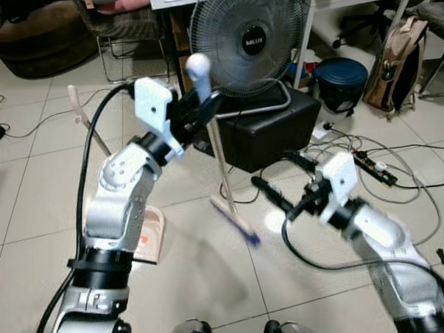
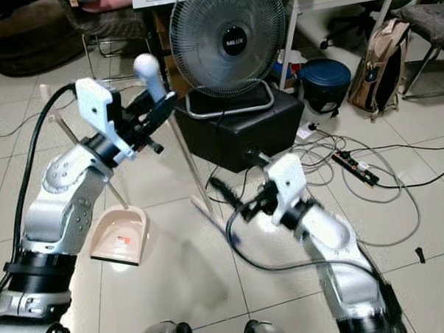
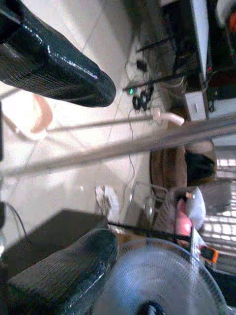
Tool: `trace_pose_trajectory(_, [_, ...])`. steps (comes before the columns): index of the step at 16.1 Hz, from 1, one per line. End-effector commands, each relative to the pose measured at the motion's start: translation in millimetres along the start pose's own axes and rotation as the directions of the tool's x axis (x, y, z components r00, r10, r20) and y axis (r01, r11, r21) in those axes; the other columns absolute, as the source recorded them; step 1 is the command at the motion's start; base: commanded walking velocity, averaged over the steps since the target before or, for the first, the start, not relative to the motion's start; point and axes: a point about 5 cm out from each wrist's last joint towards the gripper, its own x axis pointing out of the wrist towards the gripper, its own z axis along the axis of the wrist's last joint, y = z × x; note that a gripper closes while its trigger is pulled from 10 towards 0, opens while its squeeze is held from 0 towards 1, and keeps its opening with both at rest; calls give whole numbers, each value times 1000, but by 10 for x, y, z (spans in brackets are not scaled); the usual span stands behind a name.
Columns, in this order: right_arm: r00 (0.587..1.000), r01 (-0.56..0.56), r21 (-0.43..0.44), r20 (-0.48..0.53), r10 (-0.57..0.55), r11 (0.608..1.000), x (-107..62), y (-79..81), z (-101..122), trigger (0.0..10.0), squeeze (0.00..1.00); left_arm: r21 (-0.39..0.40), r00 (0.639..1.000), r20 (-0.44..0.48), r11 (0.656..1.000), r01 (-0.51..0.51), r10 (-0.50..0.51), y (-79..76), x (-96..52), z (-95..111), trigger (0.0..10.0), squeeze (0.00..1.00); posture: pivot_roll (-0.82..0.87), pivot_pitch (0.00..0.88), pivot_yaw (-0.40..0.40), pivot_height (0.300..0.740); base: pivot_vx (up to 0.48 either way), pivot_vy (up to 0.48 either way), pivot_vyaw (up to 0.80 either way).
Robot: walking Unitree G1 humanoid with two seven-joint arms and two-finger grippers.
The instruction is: Sweep floor
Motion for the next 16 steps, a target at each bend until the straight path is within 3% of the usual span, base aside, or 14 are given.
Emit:
trace_pose_trajectory(1, [1000,-4,-43,9,5,999,47,-29,36,10000,1000,9,998,35,998,61,-61,-60,50,102,10000,0,-31,93,61,740,0,0,0])
trace_pose_trajectory(3, [1000,-23,-41,15,24,999,90,-34,60,10000,1000,3,996,40,997,75,-75,-76,70,122,10000,0,-29,94,55,740,0,0,0])
trace_pose_trajectory(4, [994,-98,-29,37,99,995,195,-4,117,10000,1000,3,994,43,995,101,-101,-100,108,149,10000,0,-25,95,47,740,0,0,0])
trace_pose_trajectory(6, [988,-146,-30,41,147,989,276,20,143,10000,1000,8,993,42,994,111,-112,-113,126,161,10000,0,-17,101,26,740,0,0,0])
trace_pose_trajectory(7, [989,-145,-50,27,147,988,327,19,132,10000,945,8,993,46,994,107,-108,-114,127,179,10000,0,-12,106,11,740,0,0,0])
trace_pose_trajectory(8, [991,-132,-52,18,133,990,349,9,113,10000,0,8,993,50,995,103,-103,-111,122,196,10000,0,-8,111,0,740,0,0,0])
trace_pose_trajectory(13, [997,-65,7,48,64,998,424,-52,82,10000,0,-30,987,56,988,154,-152,-190,64,265,10000,0,-10,124,1,740,0,0,0])
trace_pose_trajectory(16, [993,-93,24,73,91,995,473,7,83,10000,0,-49,984,62,984,169,-166,-250,67,284,10000,0,-2,124,8,740,0,0,0])
